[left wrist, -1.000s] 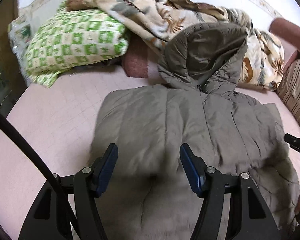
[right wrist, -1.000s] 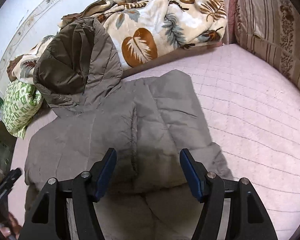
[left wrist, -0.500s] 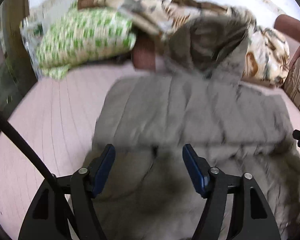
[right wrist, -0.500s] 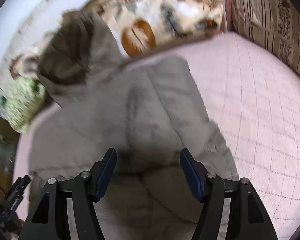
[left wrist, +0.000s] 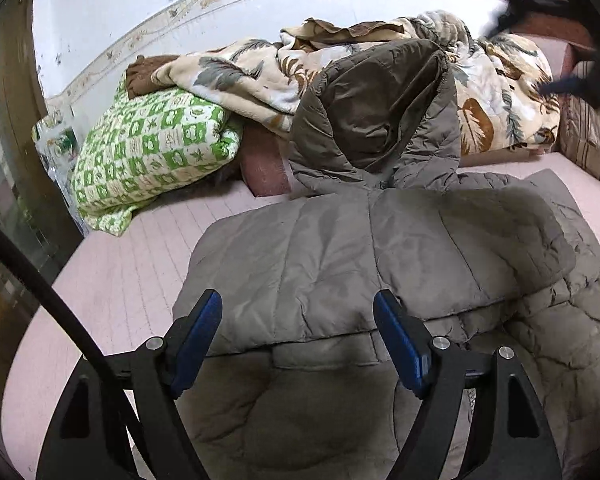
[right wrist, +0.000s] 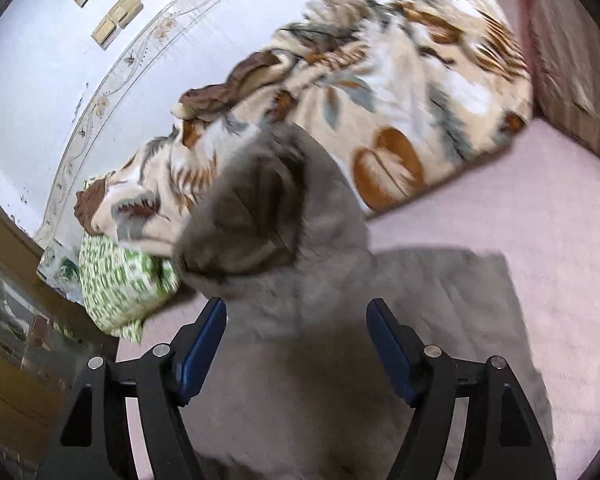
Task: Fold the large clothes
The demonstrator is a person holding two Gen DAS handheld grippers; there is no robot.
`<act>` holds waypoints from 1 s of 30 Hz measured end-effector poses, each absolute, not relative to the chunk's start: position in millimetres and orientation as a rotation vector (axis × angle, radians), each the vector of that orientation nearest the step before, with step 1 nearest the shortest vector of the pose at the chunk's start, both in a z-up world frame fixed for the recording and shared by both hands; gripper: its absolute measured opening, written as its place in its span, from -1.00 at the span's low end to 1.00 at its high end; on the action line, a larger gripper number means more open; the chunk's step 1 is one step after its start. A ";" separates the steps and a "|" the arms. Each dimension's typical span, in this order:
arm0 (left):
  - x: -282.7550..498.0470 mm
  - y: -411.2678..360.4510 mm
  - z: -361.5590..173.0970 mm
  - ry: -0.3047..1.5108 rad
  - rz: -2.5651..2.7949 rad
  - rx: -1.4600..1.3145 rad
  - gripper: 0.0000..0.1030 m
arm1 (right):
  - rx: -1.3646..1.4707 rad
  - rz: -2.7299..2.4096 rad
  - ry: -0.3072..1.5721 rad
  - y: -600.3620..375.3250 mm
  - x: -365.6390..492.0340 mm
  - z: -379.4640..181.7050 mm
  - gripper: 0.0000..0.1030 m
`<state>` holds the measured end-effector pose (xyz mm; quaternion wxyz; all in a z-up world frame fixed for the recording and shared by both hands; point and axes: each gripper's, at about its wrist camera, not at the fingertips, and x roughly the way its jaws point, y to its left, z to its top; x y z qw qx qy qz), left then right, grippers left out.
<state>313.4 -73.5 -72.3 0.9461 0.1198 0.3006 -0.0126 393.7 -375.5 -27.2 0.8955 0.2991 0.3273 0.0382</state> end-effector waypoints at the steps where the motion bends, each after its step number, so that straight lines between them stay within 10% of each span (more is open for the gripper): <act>1: 315.3 -71.3 -71.4 0.613 -0.022 0.237 0.50 | 0.606 0.095 0.678 -368.7 409.6 -17.7 0.52; 14: 327.2 -40.3 -61.8 0.628 0.010 0.129 0.50 | 0.795 -0.023 0.704 -360.3 540.6 -16.4 0.69; 15: 327.7 -39.1 -61.3 0.629 0.007 0.123 0.50 | 0.780 -0.025 0.708 -358.6 544.4 -18.2 0.54; 17: 329.4 -35.2 -60.3 0.635 0.001 0.110 0.50 | 0.739 -0.025 0.746 -353.0 552.0 -25.5 -0.64; 18: 330.0 -33.8 -60.0 0.636 0.002 0.105 0.50 | 0.738 -0.010 0.772 -350.1 552.1 -30.9 -0.79; 30: 330.8 -0.8 -46.9 0.636 0.051 -0.001 0.50 | 0.706 0.169 0.590 -309.7 411.1 6.3 -0.87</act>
